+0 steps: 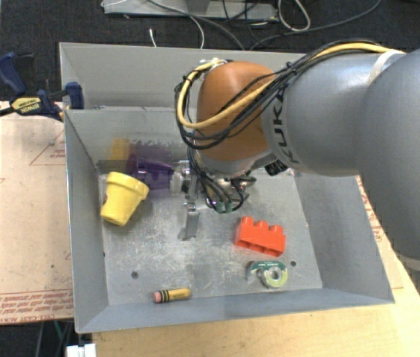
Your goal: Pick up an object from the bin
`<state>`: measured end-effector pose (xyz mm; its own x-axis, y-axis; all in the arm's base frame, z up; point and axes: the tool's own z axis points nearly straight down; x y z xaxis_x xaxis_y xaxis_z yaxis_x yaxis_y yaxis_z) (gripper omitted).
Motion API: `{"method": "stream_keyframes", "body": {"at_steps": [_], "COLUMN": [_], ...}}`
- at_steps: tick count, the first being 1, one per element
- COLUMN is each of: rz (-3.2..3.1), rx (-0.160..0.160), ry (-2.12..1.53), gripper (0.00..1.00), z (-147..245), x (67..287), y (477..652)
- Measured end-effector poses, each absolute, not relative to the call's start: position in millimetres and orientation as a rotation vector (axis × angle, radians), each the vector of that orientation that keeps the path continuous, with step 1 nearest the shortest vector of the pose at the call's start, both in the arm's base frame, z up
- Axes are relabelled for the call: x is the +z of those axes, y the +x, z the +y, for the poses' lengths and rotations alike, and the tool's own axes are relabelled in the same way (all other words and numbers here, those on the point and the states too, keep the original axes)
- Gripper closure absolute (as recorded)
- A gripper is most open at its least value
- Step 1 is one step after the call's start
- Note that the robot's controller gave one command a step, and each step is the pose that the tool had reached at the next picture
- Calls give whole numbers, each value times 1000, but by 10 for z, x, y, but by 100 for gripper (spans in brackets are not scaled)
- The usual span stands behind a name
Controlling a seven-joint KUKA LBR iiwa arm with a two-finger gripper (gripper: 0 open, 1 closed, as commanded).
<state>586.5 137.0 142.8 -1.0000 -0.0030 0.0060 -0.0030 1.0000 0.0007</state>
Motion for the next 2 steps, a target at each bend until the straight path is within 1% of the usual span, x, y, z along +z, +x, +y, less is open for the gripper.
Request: {"method": "stream_keyframes", "body": {"at_steps": [1,2], "rz": [-3143,-3133], "rx": [-2,0], "ry": [1,168], "gripper": [0,0], "z": [1366,1890], "x": [1468,924], "y": [5888,6173]}}
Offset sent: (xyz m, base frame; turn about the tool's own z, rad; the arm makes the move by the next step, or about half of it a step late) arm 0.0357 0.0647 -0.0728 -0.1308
